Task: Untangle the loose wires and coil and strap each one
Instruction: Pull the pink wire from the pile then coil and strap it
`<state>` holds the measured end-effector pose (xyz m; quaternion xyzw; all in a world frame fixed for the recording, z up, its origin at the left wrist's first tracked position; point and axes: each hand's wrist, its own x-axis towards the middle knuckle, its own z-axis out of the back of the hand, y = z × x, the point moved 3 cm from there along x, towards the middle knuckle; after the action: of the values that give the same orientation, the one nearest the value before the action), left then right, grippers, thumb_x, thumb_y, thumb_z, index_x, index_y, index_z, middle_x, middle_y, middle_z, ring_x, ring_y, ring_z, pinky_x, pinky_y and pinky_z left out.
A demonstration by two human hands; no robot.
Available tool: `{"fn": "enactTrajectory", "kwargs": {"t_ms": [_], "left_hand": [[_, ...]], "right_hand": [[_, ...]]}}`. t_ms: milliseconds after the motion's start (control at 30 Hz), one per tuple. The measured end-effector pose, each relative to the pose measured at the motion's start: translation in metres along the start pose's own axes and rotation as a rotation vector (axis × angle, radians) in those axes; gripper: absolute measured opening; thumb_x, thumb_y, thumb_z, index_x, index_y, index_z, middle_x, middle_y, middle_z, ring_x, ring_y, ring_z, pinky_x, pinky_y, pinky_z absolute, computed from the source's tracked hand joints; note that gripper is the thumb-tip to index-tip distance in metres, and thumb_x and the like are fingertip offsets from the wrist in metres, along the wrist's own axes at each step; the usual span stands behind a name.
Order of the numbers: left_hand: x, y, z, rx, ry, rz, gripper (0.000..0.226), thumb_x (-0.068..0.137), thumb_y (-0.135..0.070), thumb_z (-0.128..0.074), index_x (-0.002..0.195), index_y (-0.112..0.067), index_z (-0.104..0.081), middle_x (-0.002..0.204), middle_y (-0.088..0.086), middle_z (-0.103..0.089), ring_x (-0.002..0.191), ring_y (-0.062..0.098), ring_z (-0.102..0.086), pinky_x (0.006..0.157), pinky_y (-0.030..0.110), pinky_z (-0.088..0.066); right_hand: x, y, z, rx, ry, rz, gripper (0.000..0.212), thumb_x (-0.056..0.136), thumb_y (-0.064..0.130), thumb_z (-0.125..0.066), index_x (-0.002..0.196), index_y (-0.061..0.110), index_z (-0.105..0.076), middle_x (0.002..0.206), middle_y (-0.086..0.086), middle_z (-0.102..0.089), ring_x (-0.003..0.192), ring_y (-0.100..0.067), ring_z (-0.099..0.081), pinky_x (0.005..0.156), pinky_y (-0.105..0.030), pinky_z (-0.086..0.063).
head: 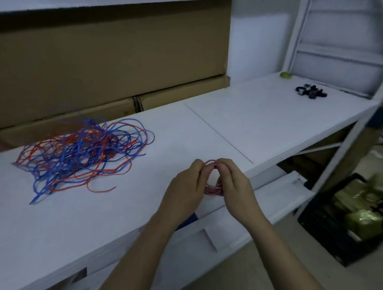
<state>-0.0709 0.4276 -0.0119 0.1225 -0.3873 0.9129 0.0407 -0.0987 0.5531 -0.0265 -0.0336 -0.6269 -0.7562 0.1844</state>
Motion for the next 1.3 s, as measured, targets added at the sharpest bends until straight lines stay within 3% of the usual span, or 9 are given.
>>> {"fn": "enactTrajectory", "kwargs": {"t_ms": [133, 267, 367, 533, 633, 800, 967, 1067, 1300], "left_hand": [[0.058, -0.005, -0.008, -0.001, -0.066, -0.131, 0.027, 0.102, -0.032, -0.036, 0.095, -0.013, -0.054, 0.063, 0.004, -0.055, 0.057, 0.023, -0.054, 0.052, 0.032, -0.037], [0.116, -0.001, -0.016, 0.011, -0.088, -0.161, 0.026, 0.102, -0.033, -0.036, 0.102, -0.018, -0.057, 0.071, 0.004, -0.063, 0.064, 0.021, -0.061, 0.058, 0.037, -0.046], [0.159, -0.004, -0.03, -0.04, 0.007, -0.137, 0.027, 0.103, -0.034, -0.034, 0.099, -0.018, -0.055, 0.077, 0.007, -0.066, 0.068, 0.021, -0.062, 0.063, 0.041, -0.049], [0.222, -0.02, -0.078, -0.147, 0.293, -0.03, 0.032, 0.101, -0.042, -0.032, 0.091, -0.022, -0.054, 0.073, -0.004, -0.065, 0.053, 0.005, -0.061, 0.061, 0.031, -0.048], [0.26, -0.029, -0.114, -0.069, 0.373, -0.062, 0.04, 0.1, -0.047, -0.033, 0.098, -0.016, -0.059, 0.085, -0.002, -0.067, 0.075, 0.014, -0.066, 0.074, 0.035, -0.049], [0.329, -0.042, -0.172, 0.038, 0.29, -0.089, 0.021, 0.1, -0.035, -0.041, 0.104, -0.021, -0.057, 0.1, -0.005, -0.062, 0.09, 0.015, -0.059, 0.075, 0.028, -0.045], [0.391, -0.073, -0.25, 0.096, 0.222, -0.04, 0.022, 0.101, -0.029, -0.04, 0.103, -0.017, -0.058, 0.107, 0.004, -0.06, 0.091, 0.018, -0.058, 0.076, 0.03, -0.045], [0.422, -0.085, -0.291, 0.089, 0.154, 0.027, 0.023, 0.101, -0.028, -0.04, 0.11, -0.016, -0.058, 0.112, 0.005, -0.057, 0.095, 0.019, -0.057, 0.08, 0.031, -0.047], [0.48, -0.097, -0.343, 0.052, 0.119, 0.138, 0.026, 0.101, -0.027, -0.041, 0.119, -0.018, -0.056, 0.116, 0.001, -0.058, 0.092, 0.011, -0.053, 0.076, 0.022, -0.038]], "right_hand": [[0.043, 0.0, 0.015, 0.04, -0.113, -0.105, 0.04, 0.1, 0.047, -0.026, 0.091, 0.021, -0.055, 0.061, -0.004, -0.055, 0.046, -0.013, -0.051, 0.045, -0.021, -0.039], [0.093, -0.014, 0.019, -0.05, -0.285, -0.076, 0.03, 0.103, 0.038, -0.029, 0.085, 0.033, -0.053, 0.069, 0.019, -0.057, 0.06, -0.001, -0.052, 0.059, -0.016, -0.04], [0.127, -0.028, 0.035, -0.082, -0.368, -0.038, 0.028, 0.103, 0.027, -0.031, 0.087, 0.03, -0.053, 0.072, 0.029, -0.055, 0.063, 0.005, -0.051, 0.056, -0.008, -0.037], [0.168, -0.067, 0.097, -0.182, -0.412, -0.085, 0.024, 0.102, 0.029, -0.035, 0.093, 0.023, -0.057, 0.074, 0.022, -0.06, 0.062, 0.0, -0.052, 0.055, -0.013, -0.038], [0.189, -0.093, 0.146, -0.217, -0.408, -0.089, 0.024, 0.102, 0.027, -0.036, 0.092, 0.027, -0.059, 0.076, 0.018, -0.062, 0.063, -0.003, -0.054, 0.057, -0.014, -0.038], [0.231, -0.134, 0.23, -0.28, -0.385, -0.104, 0.025, 0.102, 0.027, -0.037, 0.086, 0.033, -0.056, 0.076, 0.015, -0.061, 0.065, 0.005, -0.054, 0.057, -0.009, -0.038], [0.265, -0.173, 0.344, -0.413, -0.288, -0.142, 0.024, 0.102, 0.032, -0.037, 0.093, 0.025, -0.058, 0.079, 0.018, -0.058, 0.069, 0.011, -0.053, 0.058, -0.005, -0.037], [0.294, -0.19, 0.405, -0.444, -0.281, -0.141, 0.025, 0.102, 0.032, -0.037, 0.091, 0.024, -0.058, 0.076, 0.016, -0.056, 0.066, 0.006, -0.054, 0.058, -0.003, -0.036], [0.351, -0.227, 0.459, -0.344, -0.22, -0.163, 0.028, 0.103, 0.028, -0.037, 0.084, 0.027, -0.056, 0.067, 0.013, -0.052, 0.061, 0.0, -0.048, 0.053, -0.006, -0.036]]}}
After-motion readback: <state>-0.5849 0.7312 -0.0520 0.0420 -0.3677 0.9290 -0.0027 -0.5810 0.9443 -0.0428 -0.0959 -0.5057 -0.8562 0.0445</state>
